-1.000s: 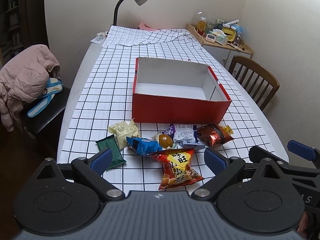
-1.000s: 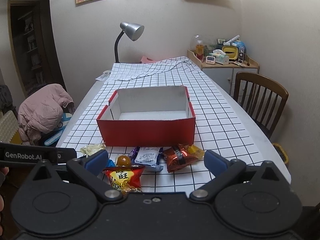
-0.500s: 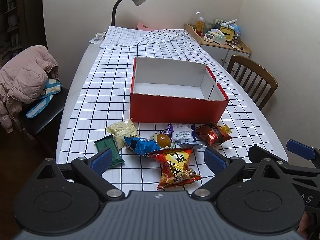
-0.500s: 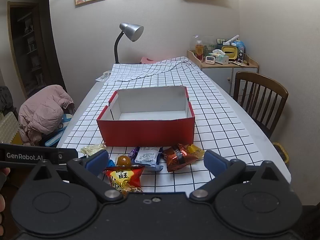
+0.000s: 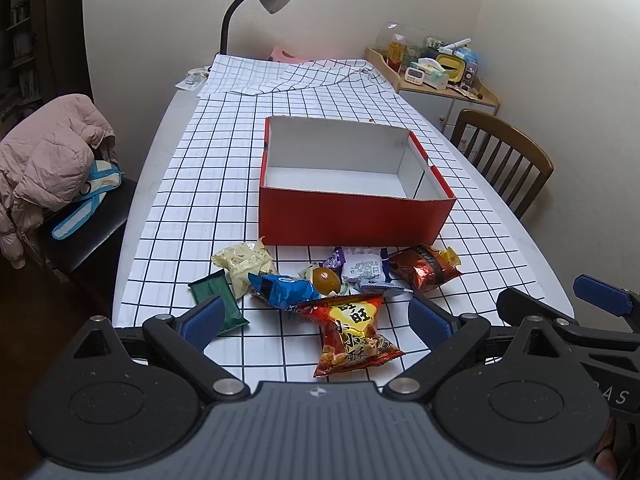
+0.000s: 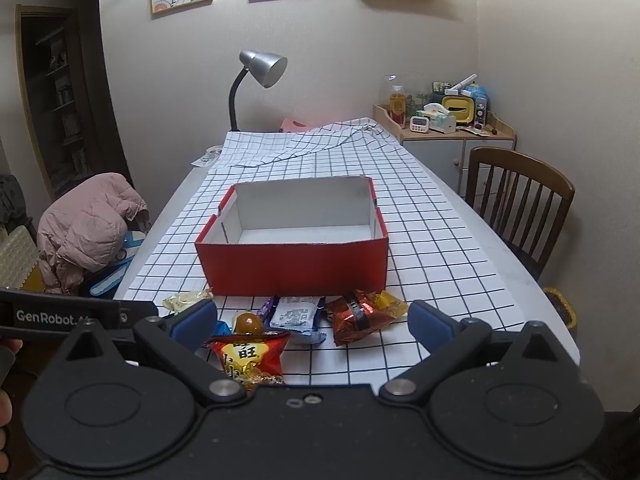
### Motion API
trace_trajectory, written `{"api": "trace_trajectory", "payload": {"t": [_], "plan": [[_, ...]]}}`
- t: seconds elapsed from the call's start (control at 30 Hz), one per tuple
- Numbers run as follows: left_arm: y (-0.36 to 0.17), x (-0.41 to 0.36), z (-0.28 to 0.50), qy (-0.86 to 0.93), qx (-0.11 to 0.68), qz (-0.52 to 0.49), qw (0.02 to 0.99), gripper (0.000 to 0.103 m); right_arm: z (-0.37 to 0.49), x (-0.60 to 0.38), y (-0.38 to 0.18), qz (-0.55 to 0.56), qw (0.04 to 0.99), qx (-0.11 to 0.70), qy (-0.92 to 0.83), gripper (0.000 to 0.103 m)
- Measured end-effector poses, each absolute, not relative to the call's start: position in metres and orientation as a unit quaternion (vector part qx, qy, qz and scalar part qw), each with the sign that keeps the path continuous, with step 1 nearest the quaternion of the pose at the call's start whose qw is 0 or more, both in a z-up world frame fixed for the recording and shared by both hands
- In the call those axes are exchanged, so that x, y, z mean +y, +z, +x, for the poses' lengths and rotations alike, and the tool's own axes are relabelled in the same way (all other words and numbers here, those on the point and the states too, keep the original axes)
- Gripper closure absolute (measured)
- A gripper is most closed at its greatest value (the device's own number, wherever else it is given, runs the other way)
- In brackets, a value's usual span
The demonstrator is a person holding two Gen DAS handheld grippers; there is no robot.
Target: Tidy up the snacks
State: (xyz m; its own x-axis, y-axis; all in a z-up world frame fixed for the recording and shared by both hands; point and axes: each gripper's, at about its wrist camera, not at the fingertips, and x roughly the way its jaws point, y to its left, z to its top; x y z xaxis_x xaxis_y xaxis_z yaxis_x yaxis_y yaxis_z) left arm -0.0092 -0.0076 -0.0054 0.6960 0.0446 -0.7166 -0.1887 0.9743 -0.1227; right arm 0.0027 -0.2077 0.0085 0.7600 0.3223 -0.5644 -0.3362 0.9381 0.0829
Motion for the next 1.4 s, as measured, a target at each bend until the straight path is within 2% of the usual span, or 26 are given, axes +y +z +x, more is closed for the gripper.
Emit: {"api": "trace_trajectory", "payload": {"t": [0.8,1.1,1.4], "plan": [[-0.007,-0.008,0.002,0.061,0.391,-0.096,0.913,0.004,0.015,-0.214,0.009,-0.015,0.939,0.293,0.179,0.001],[-0.031,0.019,0.030,0.114,0.426,-0.142,0.886,0.004,0.051,-0.231,-0.020,0.009,0.931,0.330,0.154,0.001],[-0.069,-0.005,0.059,0.096,0.472,-0.108,0.870,0.004,0.105,-0.240,-0.061,0.012,0.914,0.379,0.144,0.006]]}}
